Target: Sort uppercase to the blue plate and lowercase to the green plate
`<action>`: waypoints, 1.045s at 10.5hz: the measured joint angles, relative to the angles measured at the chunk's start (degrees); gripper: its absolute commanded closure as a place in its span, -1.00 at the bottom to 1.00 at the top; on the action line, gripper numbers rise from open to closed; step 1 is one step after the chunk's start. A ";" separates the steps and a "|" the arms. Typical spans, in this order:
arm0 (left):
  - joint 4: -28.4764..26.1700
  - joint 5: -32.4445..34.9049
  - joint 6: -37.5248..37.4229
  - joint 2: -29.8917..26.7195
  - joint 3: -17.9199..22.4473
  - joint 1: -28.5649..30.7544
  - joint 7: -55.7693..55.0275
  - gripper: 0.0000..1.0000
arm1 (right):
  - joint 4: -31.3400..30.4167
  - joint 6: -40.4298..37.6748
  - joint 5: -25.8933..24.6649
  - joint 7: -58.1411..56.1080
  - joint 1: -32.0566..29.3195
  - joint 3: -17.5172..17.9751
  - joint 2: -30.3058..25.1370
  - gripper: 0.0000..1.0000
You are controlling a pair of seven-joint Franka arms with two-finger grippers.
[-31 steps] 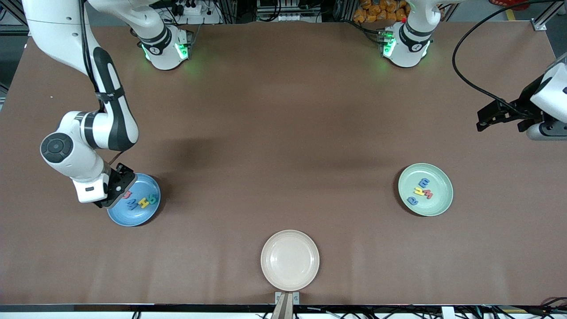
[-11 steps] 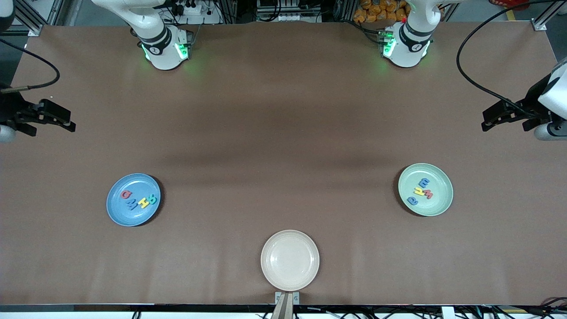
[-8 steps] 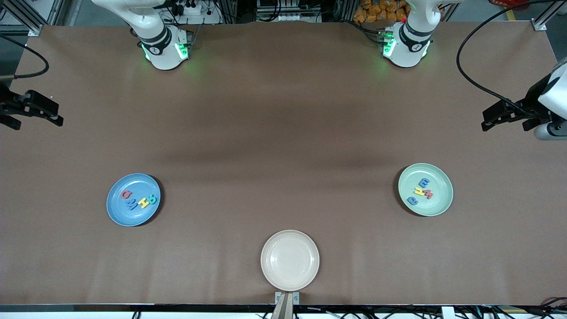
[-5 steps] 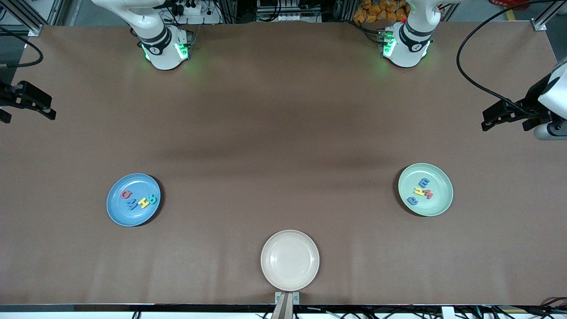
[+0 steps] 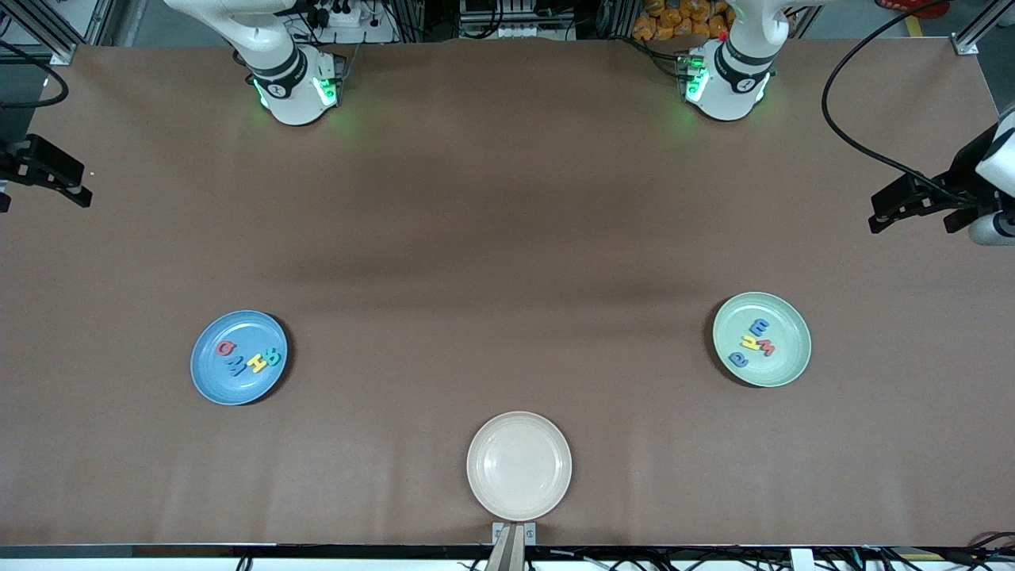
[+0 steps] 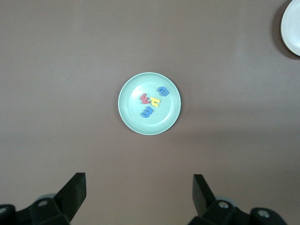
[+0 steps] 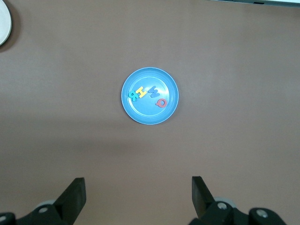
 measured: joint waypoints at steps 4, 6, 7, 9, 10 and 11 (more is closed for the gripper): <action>0.88 0.00 -1.15 -0.09 0.01 0.00 0.00 -1.00 | -0.03 -0.02 0.00 0.16 -0.01 0.00 0.00 -1.00; 0.95 0.00 -1.36 -0.09 0.02 0.00 0.00 -1.00 | -0.03 -0.27 0.00 0.21 -0.01 0.00 0.00 -1.00; 0.97 0.00 -1.53 -0.09 0.03 0.00 0.00 -1.00 | -0.03 -0.41 0.00 0.24 -0.03 0.00 0.00 -1.00; 1.10 0.00 -1.63 -0.09 0.04 0.00 0.00 -1.00 | -0.04 -0.49 0.00 0.28 -0.04 -0.01 0.00 -1.00; 1.15 0.00 -1.85 -0.11 0.04 0.00 0.00 -1.00 | -0.06 -0.58 0.00 0.30 -0.04 -0.01 0.00 -1.00; 1.20 0.00 -2.18 -0.13 0.04 0.00 0.00 -1.00 | -0.08 -0.77 0.00 0.30 -0.05 -0.01 0.00 -1.00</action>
